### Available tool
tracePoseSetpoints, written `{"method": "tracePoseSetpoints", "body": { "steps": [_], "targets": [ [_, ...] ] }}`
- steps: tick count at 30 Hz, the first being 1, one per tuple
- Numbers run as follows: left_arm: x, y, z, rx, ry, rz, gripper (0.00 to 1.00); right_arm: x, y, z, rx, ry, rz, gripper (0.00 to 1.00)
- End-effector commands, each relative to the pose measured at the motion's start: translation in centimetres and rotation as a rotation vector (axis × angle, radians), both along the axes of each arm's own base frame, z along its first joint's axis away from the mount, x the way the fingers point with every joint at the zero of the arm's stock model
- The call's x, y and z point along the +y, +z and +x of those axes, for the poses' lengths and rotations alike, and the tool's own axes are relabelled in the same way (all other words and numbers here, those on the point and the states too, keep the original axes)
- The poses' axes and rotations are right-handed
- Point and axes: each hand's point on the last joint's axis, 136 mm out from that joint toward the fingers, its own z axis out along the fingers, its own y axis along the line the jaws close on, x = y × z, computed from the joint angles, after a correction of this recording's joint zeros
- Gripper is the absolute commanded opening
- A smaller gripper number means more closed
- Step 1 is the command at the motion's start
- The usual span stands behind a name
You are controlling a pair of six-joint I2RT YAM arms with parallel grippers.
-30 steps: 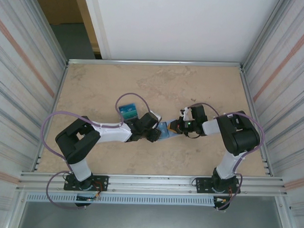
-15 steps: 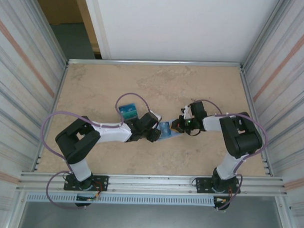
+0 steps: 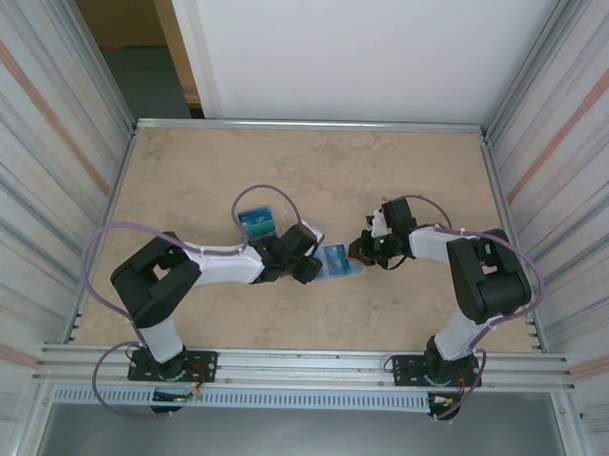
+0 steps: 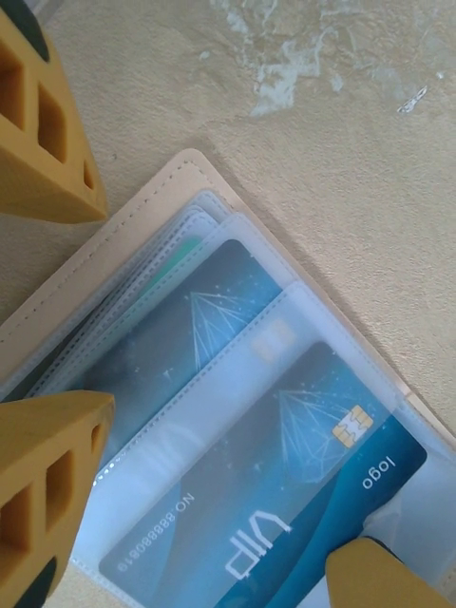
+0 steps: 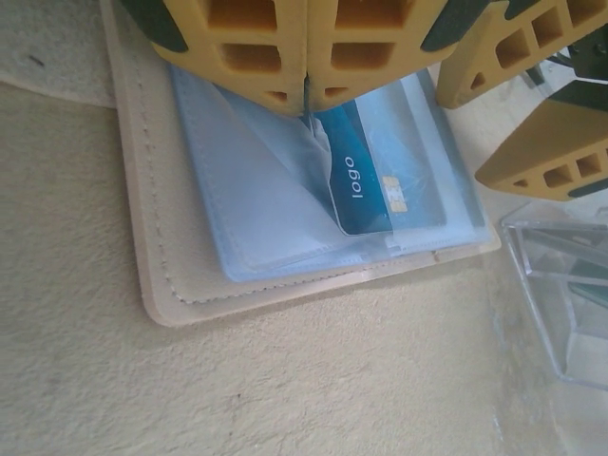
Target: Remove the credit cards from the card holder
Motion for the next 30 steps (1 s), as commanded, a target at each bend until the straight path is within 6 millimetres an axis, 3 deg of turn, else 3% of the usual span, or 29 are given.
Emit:
{"method": "tracePoseSetpoints", "body": {
  "steps": [1, 7, 11, 17, 24, 30],
  "targets": [
    [1.5, 0.1, 0.4, -0.017, 0.000, 0.084, 0.51, -1.0, 0.7, 0.5, -0.029, -0.010, -0.049, 0.00],
    [0.4, 2.9, 0.9, -0.071, -0.031, 0.045, 0.55, -0.9, 1.0, 0.7, -0.036, -0.017, -0.041, 0.00],
    [-0.4, 4.1, 1.3, -0.112, -0.060, 0.056, 0.68, -0.8, 1.1, 0.7, -0.039, -0.023, -0.035, 0.00],
    [-1.8, 3.2, 1.8, -0.130, -0.106, 0.123, 0.80, -0.7, 1.1, 0.7, -0.038, -0.022, -0.033, 0.00],
    [-2.9, 1.9, 2.7, -0.127, -0.132, 0.178, 0.81, -0.6, 1.2, 0.7, -0.037, -0.020, -0.031, 0.00],
    [-2.4, 0.8, 2.7, -0.107, -0.140, 0.230, 0.80, -0.7, 1.1, 0.6, -0.036, -0.022, -0.034, 0.00]
  ]
}}
